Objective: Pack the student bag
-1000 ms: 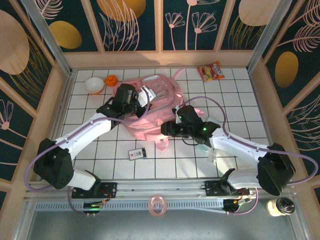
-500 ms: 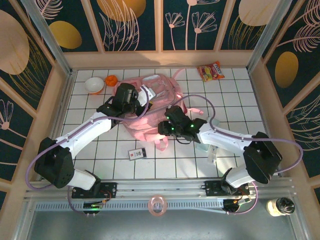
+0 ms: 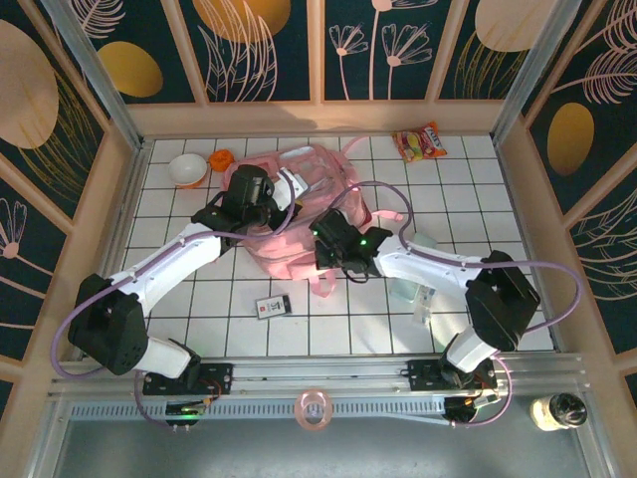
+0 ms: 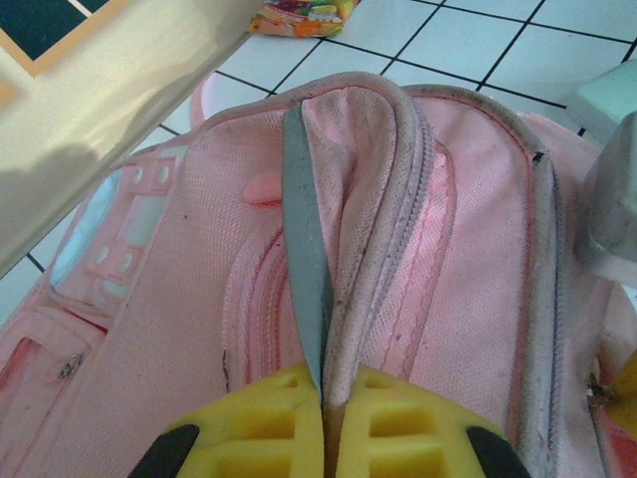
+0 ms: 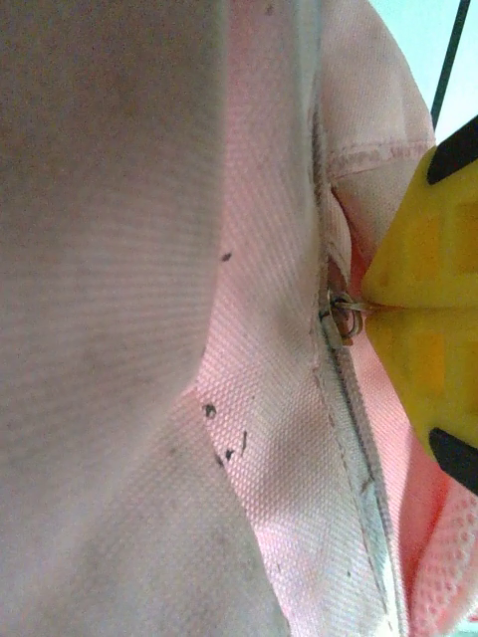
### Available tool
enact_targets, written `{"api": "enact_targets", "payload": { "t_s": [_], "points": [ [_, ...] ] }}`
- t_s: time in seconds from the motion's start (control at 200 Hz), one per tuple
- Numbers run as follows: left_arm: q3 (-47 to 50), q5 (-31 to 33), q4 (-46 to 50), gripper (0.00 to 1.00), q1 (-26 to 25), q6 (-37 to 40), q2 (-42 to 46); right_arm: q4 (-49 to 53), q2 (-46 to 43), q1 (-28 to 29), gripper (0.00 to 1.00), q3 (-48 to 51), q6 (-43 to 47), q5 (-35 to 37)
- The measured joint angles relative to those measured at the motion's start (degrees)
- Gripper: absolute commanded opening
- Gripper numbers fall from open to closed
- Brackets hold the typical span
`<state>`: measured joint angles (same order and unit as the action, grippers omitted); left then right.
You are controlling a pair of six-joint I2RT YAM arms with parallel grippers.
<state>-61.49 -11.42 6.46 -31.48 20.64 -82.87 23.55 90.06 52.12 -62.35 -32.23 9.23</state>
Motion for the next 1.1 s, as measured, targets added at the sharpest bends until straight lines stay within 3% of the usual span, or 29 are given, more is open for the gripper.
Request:
{"api": "enact_targets", "payload": {
  "t_s": [0.26, 0.32, 0.41, 0.49, 0.6, 0.751, 0.941, 1.041, 1.101],
  "points": [
    [5.3, -1.7, -3.6, 0.00, 0.1, 3.3, 0.6, 0.0, -1.5, -5.7, 0.00, 0.1, 0.8, -16.0],
    [6.5, -2.4, -4.1, 0.16, 0.2, 4.4, 0.7, -0.2, -1.5, -6.8, 0.00, 0.2, 0.6, -19.3],
    [8.0, -3.5, -4.5, 0.50, 0.2, 5.4, 0.8, -0.6, -1.5, -8.2, 0.00, 0.8, 0.0, -23.2],
    [9.0, -4.9, -4.8, 0.61, 0.2, 5.8, 1.8, -0.9, -1.5, -9.3, 0.00, 1.6, -1.0, -26.0],
    [11.3, -7.6, -4.9, 0.68, 0.2, 7.5, 5.4, -1.7, -1.5, -11.1, 0.00, 3.0, -2.3, -29.2],
    [16.8, -10.9, -4.7, 0.74, -0.7, 13.5, 11.5, -2.3, -1.5, -12.7, 0.00, 3.3, -3.8, -32.7],
    [19.6, -7.3, -4.1, 0.77, -6.3, 18.4, 9.5, -2.6, -1.5, -13.7, 0.00, 3.3, -4.9, -36.4],
    [19.6, -4.0, -5.6, 0.69, -7.9, 18.7, 6.2, -2.8, -1.5, -14.2, 0.00, 3.3, -5.9, -38.1],
    [19.5, -2.4, -6.7, 0.47, -8.0, 18.8, 3.8, -2.8, -1.5, -14.5, 0.00, 3.3, -6.2, -38.9]
  ]
}}
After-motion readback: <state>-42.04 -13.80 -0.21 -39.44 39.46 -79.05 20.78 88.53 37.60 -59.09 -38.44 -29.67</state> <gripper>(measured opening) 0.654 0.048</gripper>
